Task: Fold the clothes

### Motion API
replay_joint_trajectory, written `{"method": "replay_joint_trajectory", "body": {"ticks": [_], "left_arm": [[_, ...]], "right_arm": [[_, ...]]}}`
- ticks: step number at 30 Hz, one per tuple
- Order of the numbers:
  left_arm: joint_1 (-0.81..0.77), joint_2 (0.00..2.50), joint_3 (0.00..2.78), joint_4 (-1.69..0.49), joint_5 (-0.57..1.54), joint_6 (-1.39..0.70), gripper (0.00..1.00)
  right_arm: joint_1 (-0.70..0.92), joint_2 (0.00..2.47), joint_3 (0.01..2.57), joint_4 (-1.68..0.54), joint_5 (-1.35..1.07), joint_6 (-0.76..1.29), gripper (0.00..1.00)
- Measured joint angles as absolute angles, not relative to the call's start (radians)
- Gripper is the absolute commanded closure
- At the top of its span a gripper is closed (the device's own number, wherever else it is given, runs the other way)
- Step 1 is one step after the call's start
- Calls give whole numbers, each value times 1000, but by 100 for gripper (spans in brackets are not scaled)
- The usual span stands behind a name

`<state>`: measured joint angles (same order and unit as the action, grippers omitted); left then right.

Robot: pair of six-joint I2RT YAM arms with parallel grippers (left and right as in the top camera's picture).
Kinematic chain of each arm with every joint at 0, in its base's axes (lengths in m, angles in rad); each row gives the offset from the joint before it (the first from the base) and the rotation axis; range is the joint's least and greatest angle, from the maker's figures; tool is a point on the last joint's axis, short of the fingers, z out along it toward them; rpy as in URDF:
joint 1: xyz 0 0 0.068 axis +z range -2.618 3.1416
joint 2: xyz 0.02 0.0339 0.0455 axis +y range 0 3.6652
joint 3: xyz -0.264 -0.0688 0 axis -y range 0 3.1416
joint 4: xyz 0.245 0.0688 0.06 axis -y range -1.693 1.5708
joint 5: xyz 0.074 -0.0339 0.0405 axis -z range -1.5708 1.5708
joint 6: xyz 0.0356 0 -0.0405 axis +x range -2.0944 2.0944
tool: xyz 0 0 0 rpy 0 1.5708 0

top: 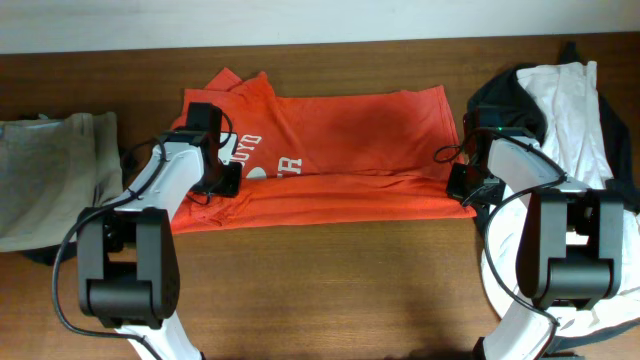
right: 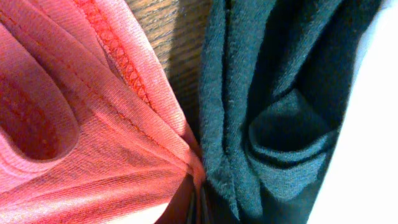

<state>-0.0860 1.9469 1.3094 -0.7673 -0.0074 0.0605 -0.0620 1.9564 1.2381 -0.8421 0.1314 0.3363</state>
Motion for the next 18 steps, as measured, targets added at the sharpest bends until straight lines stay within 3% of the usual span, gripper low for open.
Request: {"method": "replay_joint_trajectory", "body": {"ticks": [5,6,7,9,10,12,13,14,15,18], "left_arm": [[-85,1956,1425,-818,-64,64,99],[-65,1956,1518,-796,-67,60,61],[-19,1956,1601,-736,-70,18,60],[70,1953,1631,-725,-65,-75,33],[125,1954,1631,-784,-62,-133,30],[143,1956,1632,-904,-56,-181,33],[141,1956,1635,-964,-55,-189,45],[139,1956,1631,-1081,-51,-196,80],[139,1958,1619,-1137,-51,-207,90],[139,1961,1435,-1023,-48,-228,97]], "right_arm": [[-62,1956,1238,-843,132,337,94],[-62,1956,1238,-844,134,336,94],[-62,1956,1238,-845,136,337,94],[-62,1956,1238,-846,139,336,93],[-62,1956,1238,-846,139,337,93],[-62,1956,1236,-846,142,337,92],[-62,1956,1236,-846,142,337,92],[-62,1956,1237,-853,146,337,96],[-62,1957,1237,-861,150,331,96],[-66,1957,1237,-901,131,310,96]]}}
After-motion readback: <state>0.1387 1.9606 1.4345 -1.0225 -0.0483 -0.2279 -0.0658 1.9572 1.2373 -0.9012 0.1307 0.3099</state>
